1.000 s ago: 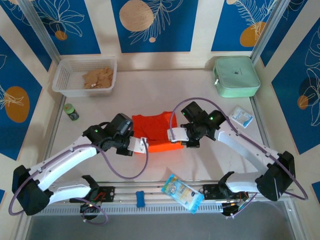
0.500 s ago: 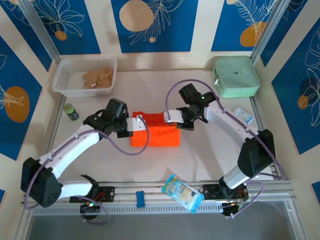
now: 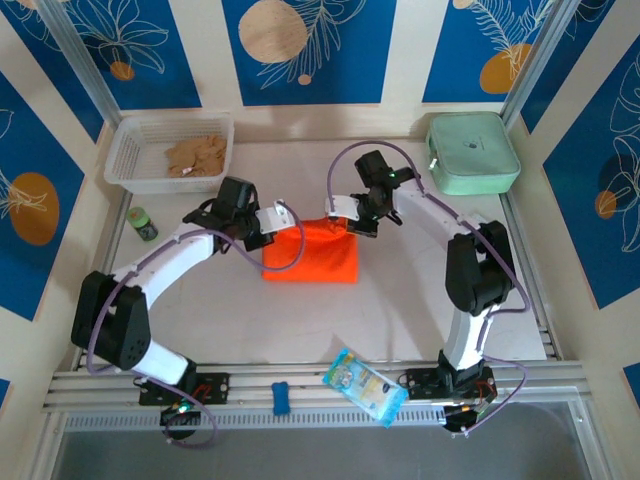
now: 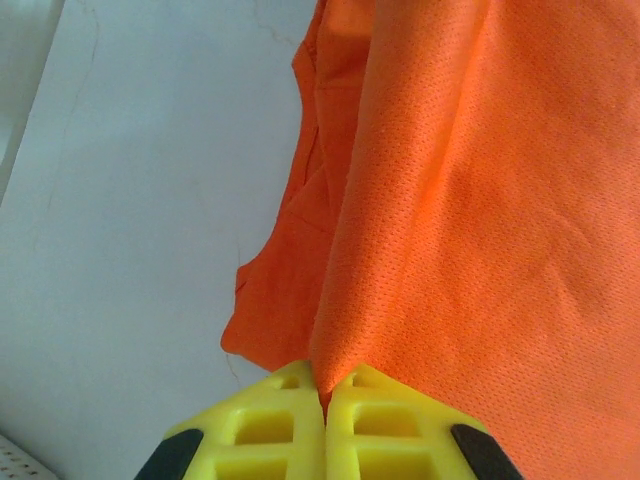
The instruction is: Fold and stack the t-shirts
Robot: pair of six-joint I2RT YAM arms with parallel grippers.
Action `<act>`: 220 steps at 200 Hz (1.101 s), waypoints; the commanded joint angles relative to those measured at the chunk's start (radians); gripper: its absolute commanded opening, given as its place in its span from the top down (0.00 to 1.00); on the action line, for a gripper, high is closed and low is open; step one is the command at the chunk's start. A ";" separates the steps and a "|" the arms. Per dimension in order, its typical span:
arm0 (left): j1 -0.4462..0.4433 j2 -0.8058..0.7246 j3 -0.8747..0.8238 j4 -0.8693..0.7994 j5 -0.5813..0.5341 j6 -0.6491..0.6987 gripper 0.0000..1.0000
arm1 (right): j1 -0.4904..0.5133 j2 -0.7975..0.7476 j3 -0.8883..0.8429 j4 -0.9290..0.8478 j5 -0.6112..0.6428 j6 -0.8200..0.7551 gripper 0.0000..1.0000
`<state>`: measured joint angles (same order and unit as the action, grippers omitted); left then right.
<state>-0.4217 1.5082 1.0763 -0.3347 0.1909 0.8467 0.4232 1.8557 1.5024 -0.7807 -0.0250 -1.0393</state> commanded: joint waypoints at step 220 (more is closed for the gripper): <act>0.073 0.245 -0.076 0.613 -0.244 -0.180 0.30 | -0.064 0.146 0.074 0.436 -0.019 0.399 0.14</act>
<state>-0.3599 1.8076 0.9897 0.2279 0.0048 0.6846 0.3733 2.0941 1.5421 -0.3691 0.0074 -0.7105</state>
